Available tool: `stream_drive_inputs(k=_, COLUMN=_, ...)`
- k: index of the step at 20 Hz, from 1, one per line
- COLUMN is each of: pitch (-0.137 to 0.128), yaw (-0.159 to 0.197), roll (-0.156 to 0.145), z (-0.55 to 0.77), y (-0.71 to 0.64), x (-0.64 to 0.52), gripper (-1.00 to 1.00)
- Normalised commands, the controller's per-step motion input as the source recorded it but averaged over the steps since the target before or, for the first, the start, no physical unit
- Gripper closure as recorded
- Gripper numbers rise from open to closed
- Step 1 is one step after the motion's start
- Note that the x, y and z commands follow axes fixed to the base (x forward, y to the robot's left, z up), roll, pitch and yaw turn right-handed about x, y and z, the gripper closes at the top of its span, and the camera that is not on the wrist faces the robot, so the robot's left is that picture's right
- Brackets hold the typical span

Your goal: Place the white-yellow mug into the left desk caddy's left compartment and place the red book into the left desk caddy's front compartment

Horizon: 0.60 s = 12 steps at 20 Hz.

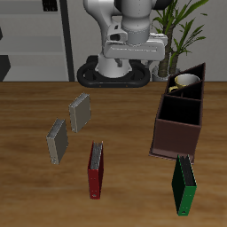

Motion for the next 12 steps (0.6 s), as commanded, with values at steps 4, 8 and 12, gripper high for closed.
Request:
stream_drive_inputs(k=4, pitch=0.050, yaw=0.047, roll=0.145, z=0.20, y=-0.15, x=0.46, gripper=-1.00)
stream_drive_inputs(k=8, pitch=-0.005, yaw=-0.001, roll=-0.057, z=0.32, y=-0.46, x=0.51, gripper=-1.00)
stream_drive_inputs(k=12, pitch=0.007, yaw=0.010, roll=-0.031, z=0.13, y=-0.24, x=0.33, gripper=-1.00)
